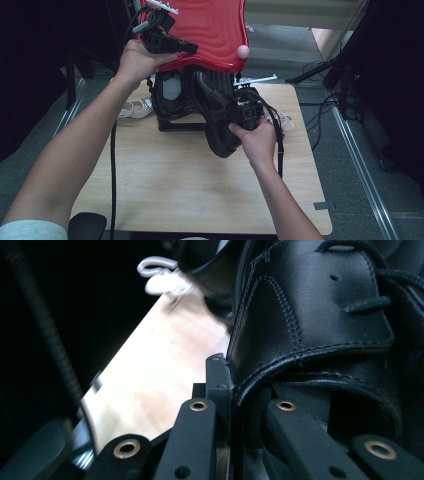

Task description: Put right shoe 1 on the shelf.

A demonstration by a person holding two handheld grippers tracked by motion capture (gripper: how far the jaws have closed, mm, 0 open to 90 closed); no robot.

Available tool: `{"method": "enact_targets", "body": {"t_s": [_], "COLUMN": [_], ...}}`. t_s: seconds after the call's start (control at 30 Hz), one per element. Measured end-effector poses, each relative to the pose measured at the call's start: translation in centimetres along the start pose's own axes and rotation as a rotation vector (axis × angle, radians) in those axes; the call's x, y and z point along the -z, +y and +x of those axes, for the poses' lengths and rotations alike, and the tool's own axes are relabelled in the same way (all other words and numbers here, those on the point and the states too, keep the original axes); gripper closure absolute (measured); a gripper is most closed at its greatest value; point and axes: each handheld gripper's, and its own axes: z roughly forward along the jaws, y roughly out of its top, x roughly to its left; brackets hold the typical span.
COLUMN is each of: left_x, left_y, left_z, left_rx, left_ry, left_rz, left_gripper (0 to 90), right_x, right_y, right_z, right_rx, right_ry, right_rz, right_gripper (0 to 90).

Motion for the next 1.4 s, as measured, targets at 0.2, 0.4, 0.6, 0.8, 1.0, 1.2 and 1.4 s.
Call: {"method": "enact_targets", "body": {"t_s": [0.2,0.4,0.6,0.8,1.0,1.2,1.4], "left_x": [0.0,0.0,0.0,0.0,0.0,0.0,0.0], "left_y": [0.0,0.0,0.0,-0.1,-0.1,-0.1,-0.1], "left_z": [0.1,0.1,0.1,0.1,0.1,0.1,0.1], "left_rx": [0.022,0.02,0.019,0.024,0.024,0.024,0.023], "left_ry": [-0.005,-0.01,-0.007,-0.012,-0.009,-0.007,-0.003], "left_rz": [0.006,0.005,0.004,0.002,0.001,-0.001,-0.005], "left_gripper": [90.0,90.0,90.0,90.0,90.0,90.0,90.0], "right_x": [-2.2,-3.9,-6.0,-7.5,-8.4,-9.1,-9.3], "right_y": [0.3,0.3,0.3,1.0,1.7,2.0,2.0], "right_z": [-0.1,0.6,0.8,0.8,0.4,0.4,0.4], "right_rx": [0.026,0.108,0.148,0.17,0.165,0.168,0.149], "right_ry": [-0.135,-0.285,-0.34,-0.378,-0.418,-0.441,-0.388], "right_rz": [-0.054,-0.131,-0.183,-0.214,-0.256,-0.269,-0.246], "right_gripper": [87.6,87.5,87.4,87.3,87.3,84.5,75.8]}}
